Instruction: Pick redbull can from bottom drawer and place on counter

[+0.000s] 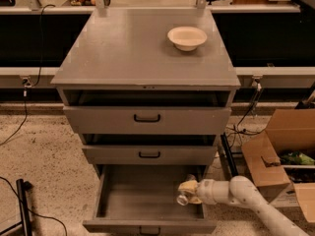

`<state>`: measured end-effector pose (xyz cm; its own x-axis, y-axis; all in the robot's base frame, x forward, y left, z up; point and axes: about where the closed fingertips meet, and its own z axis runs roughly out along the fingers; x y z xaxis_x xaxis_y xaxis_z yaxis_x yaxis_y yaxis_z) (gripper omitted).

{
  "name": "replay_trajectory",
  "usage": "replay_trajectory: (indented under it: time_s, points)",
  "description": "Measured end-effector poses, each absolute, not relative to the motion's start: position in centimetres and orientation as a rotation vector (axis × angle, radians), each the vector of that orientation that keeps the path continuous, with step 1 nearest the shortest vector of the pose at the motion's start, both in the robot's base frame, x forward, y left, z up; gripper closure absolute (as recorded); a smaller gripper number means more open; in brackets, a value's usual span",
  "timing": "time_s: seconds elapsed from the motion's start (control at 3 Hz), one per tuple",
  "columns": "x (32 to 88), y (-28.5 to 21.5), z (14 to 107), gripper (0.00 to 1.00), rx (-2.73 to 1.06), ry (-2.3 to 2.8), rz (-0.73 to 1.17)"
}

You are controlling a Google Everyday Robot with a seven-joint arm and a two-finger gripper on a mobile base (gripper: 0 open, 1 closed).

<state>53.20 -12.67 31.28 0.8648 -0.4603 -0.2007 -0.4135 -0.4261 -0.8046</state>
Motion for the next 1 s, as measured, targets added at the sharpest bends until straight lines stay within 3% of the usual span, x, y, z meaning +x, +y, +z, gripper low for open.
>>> replay_trajectory:
  time_s: [0.67,1.0]
  points:
    - [42.6,-13.9,41.2,1.00,-2.141,0.198,-0.173]
    - [40.8,-14.5,48.0,1.00,-2.270,0.088,-0.366]
